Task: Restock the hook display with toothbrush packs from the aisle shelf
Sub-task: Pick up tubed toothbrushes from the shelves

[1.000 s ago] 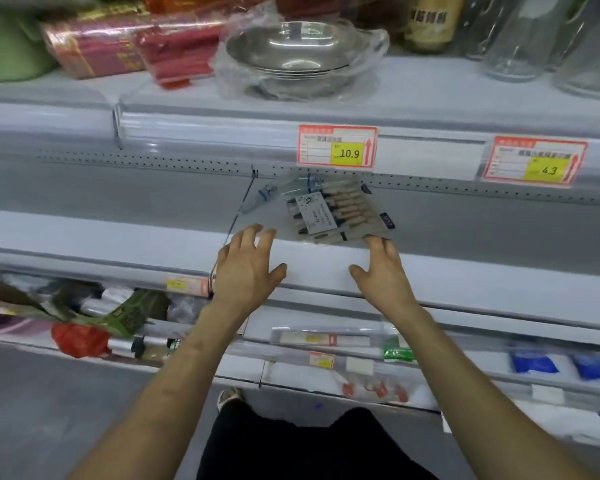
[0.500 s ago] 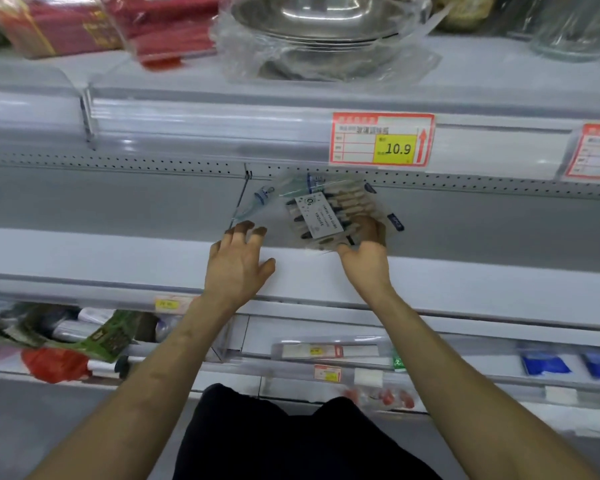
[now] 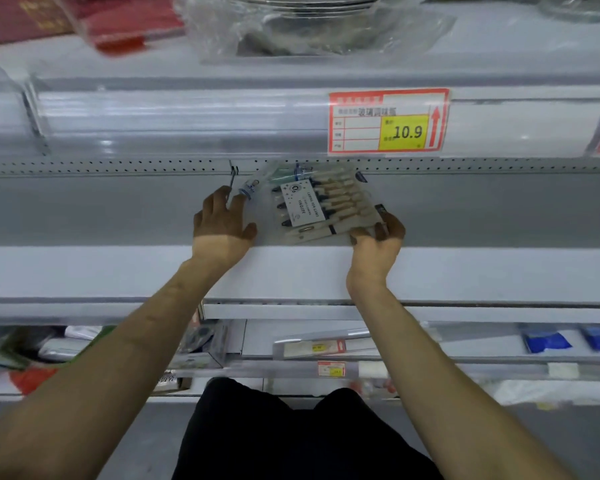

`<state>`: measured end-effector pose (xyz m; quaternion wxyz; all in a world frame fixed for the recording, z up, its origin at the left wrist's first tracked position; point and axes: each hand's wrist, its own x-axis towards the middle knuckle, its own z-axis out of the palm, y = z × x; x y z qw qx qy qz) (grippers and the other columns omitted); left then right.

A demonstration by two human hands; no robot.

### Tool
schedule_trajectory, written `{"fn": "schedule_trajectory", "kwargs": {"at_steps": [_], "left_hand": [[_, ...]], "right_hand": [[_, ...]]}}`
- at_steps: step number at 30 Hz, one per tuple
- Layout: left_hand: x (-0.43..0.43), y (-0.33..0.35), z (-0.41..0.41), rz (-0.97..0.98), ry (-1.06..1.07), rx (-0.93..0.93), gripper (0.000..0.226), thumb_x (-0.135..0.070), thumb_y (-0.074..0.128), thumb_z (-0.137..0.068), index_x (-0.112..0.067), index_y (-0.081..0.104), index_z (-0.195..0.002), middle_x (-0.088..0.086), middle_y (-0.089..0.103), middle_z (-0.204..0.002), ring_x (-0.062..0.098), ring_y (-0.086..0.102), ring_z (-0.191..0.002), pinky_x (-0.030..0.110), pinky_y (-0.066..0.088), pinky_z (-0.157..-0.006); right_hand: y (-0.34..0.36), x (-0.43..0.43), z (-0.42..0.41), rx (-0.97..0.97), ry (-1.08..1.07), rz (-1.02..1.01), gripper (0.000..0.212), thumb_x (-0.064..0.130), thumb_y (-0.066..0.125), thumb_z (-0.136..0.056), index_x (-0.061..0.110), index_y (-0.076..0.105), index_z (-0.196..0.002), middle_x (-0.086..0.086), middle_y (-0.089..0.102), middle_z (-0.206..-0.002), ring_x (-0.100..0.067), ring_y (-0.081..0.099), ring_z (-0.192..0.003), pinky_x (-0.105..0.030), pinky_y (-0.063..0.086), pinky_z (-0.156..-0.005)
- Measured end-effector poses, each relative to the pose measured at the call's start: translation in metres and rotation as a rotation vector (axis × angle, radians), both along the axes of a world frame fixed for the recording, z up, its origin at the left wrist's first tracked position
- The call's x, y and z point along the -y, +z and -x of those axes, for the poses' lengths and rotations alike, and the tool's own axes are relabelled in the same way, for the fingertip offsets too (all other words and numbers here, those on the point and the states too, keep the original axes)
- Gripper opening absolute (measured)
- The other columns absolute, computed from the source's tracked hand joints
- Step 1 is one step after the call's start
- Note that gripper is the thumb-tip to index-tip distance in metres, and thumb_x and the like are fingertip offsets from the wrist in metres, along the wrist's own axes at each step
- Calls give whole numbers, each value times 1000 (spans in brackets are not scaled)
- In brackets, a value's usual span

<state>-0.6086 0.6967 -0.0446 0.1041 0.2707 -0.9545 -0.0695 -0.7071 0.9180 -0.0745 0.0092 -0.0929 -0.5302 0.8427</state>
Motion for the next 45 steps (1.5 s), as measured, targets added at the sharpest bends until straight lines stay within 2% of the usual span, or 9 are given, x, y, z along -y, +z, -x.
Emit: {"fn": "schedule_trajectory", "kwargs": {"at_steps": [5,8,12,15,21,26,29,37,45], "left_hand": [[10,-5,7,-20,0,7,70,-36,70,-92,-16,41,-153,17,32,-162,39,32,-147,57,35,-114],[14,-9,12,-58,12,22,74,-35,70,-92,-15,36,-156,18,33,-162,41,33,-147,57,34,-116],[21,-12,21,-111,20,27,70,-28,67,-93,-9,37,-153,20,46,-152,42,45,-137,54,40,-109],[24,-16,27,-112,10,29,61,-23,62,-95,-7,40,-150,23,50,-144,44,49,-129,54,43,-102],[34,-21,32,-77,3,-2,49,-18,59,-98,-4,49,-144,25,53,-132,46,53,-119,54,46,-93],[35,-18,31,-124,-14,-12,44,-15,58,-100,-1,53,-141,27,54,-132,46,53,-119,50,46,-95],[31,-14,24,-178,10,-3,44,-12,59,-99,3,54,-140,28,53,-133,47,54,-120,47,45,-97],[6,6,-5,-320,146,126,33,-11,58,-100,0,61,-131,25,53,-132,44,59,-117,41,48,-94],[-71,41,-52,-646,223,-163,27,-17,70,-94,-14,58,-117,6,63,-115,31,62,-100,41,55,-89]], "right_hand": [[6,5,1,45,-29,179,70,-8,74,-75,8,51,-138,-17,62,-138,-34,62,-128,-54,54,-107],[9,12,9,108,-13,265,68,-14,71,-86,13,45,-143,-14,55,-141,-29,63,-120,-39,55,-105],[14,19,19,165,43,238,60,-13,67,-90,1,47,-144,-8,65,-114,-20,60,-103,-17,56,-81],[16,24,23,150,73,187,45,-12,67,-88,0,59,-130,-6,70,-103,-20,64,-95,-23,58,-81],[18,37,23,182,123,251,56,-15,54,-95,34,54,-121,-21,66,-133,-46,66,-120,-62,59,-92],[16,22,14,199,150,234,64,-17,45,-96,34,53,-133,-17,65,-133,-40,68,-116,-52,64,-76],[21,4,12,189,161,175,55,-9,53,-98,25,54,-141,-19,69,-126,-42,70,-112,-61,63,-77],[37,-56,8,261,131,-49,32,-4,49,-100,20,58,-118,-14,69,-118,-28,70,-92,-40,65,-70],[46,-111,-6,274,237,-183,28,-1,48,-102,24,61,-108,-8,68,-104,-23,64,-85,-38,58,-73]]}}
